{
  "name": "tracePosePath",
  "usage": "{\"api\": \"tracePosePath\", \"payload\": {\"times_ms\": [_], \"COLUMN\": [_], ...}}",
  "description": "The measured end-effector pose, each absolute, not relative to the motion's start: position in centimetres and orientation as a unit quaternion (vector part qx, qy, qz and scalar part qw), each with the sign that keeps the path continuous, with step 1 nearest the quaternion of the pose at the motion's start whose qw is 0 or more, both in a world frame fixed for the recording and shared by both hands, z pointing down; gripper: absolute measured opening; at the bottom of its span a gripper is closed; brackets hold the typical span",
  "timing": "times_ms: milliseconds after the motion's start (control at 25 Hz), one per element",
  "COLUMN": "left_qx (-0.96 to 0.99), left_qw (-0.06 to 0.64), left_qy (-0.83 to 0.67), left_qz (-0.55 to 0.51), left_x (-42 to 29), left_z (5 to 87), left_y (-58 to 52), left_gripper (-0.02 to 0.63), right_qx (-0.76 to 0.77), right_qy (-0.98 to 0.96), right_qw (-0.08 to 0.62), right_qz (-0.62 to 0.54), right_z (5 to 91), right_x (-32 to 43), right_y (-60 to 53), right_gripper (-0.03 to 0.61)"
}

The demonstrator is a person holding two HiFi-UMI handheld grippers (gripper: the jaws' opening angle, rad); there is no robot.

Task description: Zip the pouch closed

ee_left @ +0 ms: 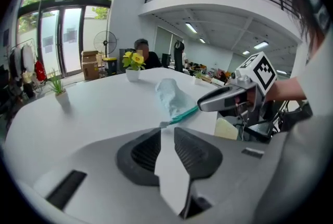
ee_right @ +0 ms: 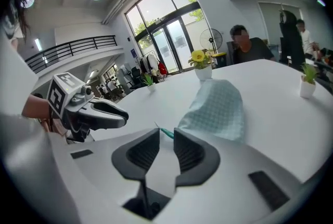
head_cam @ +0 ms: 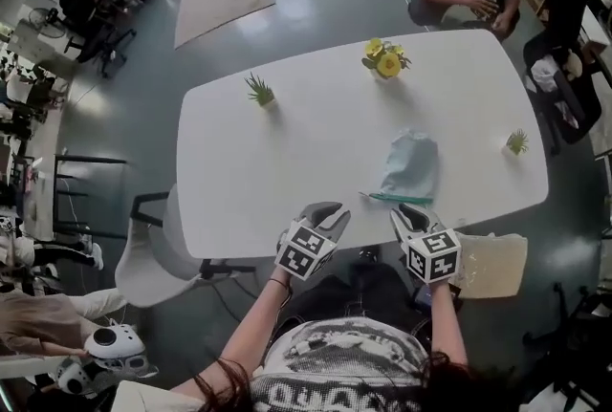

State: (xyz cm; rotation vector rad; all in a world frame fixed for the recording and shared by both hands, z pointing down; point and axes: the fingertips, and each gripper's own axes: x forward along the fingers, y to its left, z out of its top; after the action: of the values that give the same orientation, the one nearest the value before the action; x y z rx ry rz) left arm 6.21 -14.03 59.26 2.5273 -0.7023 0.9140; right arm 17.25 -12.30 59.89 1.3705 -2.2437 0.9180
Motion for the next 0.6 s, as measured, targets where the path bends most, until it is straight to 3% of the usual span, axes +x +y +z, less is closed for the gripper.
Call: {"api": "tracePosePath", "payload": {"times_ms": [600], "left_qx": [0.878], "left_qw": [0.185], "left_qy": [-0.349], "left_qz": [0.269], "left_x": [-3.5], "left_z": [56.4], "left_y": [-7.9], "left_gripper": [0.061], "right_qx": [0.385], "right_qy": [-0.859], "right_qw": [0.187], "right_qz": [0.279], "right_z": [56.5], "right_x": [5.0], "right_y": [-8.5], "right_gripper": [0.072]}}
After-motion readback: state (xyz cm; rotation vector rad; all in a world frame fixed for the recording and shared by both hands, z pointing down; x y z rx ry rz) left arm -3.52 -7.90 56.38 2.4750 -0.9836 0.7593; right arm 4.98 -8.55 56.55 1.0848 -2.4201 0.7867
